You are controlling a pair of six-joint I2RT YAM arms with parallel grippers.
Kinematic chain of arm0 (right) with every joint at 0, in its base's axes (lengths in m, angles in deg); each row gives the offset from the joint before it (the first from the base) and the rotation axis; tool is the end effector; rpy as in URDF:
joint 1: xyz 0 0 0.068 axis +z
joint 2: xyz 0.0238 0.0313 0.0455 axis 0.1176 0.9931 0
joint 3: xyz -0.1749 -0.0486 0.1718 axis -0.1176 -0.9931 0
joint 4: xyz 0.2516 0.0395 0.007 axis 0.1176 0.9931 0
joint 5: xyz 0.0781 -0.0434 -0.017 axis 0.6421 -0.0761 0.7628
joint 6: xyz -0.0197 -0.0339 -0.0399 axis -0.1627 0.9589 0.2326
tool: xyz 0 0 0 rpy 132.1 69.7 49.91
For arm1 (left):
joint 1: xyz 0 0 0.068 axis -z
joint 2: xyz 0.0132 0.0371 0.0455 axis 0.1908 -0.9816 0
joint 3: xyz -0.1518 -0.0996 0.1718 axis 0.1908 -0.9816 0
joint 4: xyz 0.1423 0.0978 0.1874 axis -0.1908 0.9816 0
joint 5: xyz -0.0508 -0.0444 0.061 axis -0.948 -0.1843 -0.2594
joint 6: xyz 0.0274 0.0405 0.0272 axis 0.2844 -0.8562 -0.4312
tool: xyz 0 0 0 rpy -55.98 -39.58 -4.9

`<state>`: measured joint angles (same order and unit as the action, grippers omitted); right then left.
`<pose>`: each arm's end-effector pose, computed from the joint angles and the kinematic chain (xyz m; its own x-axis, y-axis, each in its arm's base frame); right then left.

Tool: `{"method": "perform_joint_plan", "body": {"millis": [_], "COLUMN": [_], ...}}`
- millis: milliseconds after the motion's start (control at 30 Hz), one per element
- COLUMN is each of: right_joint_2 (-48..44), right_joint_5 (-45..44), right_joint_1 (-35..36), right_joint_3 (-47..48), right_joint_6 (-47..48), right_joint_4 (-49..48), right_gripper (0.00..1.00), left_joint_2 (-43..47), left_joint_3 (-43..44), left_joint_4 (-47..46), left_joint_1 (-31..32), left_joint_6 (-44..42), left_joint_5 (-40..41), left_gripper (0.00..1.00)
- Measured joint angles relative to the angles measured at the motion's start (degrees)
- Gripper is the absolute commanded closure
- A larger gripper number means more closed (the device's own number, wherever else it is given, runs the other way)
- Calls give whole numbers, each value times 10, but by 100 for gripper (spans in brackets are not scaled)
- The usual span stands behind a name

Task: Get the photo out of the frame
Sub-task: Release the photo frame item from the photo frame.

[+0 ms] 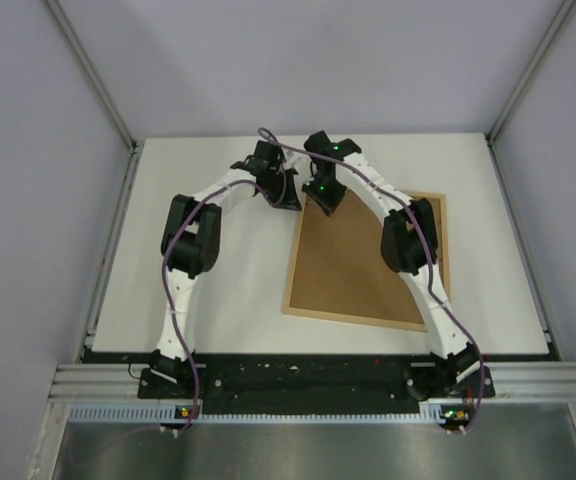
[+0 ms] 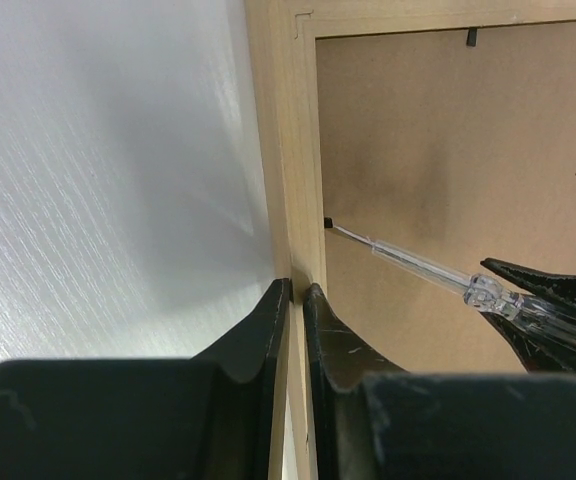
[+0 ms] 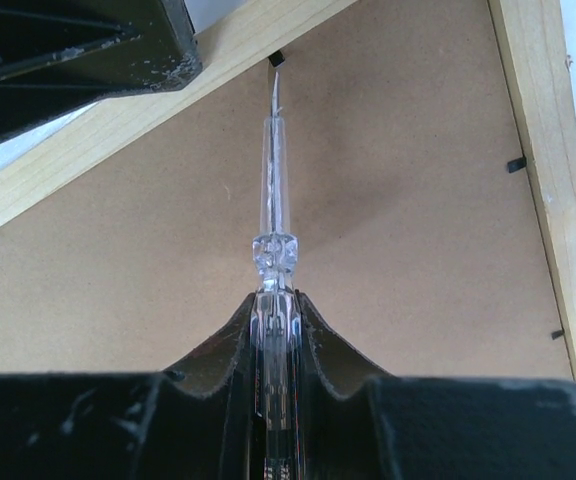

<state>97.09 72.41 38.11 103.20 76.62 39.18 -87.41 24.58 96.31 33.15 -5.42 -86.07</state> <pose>0.4142 0.2551 0.1842 -0.5454 -0.7877 -0.2865 -0.8108 0.5824 -0.0579 0.4459 -0.1975 0.1450 -0.9074 -0.0168 -0.4199 0.2225 0.8284 -0.5140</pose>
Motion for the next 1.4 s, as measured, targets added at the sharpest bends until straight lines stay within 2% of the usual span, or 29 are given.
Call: {"method": "perform_joint_plan", "body": {"millis": [333, 533, 800, 867, 1000, 1100, 1300, 1400], "right_joint_2": [6, 2, -94, -128, -202, -267, -375, -383], "right_joint_5": [-109, -130, -41, -28, 58, 91, 134, 139], "right_joint_1": [35, 43, 42, 37, 25, 4, -90, -125], "right_joint_3": [21, -2, -180, -216, -251, -289, -449, -520], "right_joint_6": [19, 22, 2, 11, 20, 14, -3, -8], "right_joint_4": [-31, -72, -150, -155, -155, -164, -242, -265], "right_gripper": [100, 100, 100, 100, 100, 100, 100, 100], "left_joint_2": [-3, -3, -3, -3, -3, -3, -4, -5], "left_joint_3": [0, -8, -12, -11, -5, 4, 35, 54], "left_joint_4": [1, -7, -15, -3, 1, 11, 23, 23], "left_joint_1": [-14, -23, -25, -24, -18, -11, 1, 5], "left_joint_6": [35, 51, 28, 23, 9, -1, -10, -13], "left_joint_5": [-17, -37, -52, -60, -47, -31, 15, 26], "left_gripper": [97, 97, 86, 79, 63, 55, 52, 51]}}
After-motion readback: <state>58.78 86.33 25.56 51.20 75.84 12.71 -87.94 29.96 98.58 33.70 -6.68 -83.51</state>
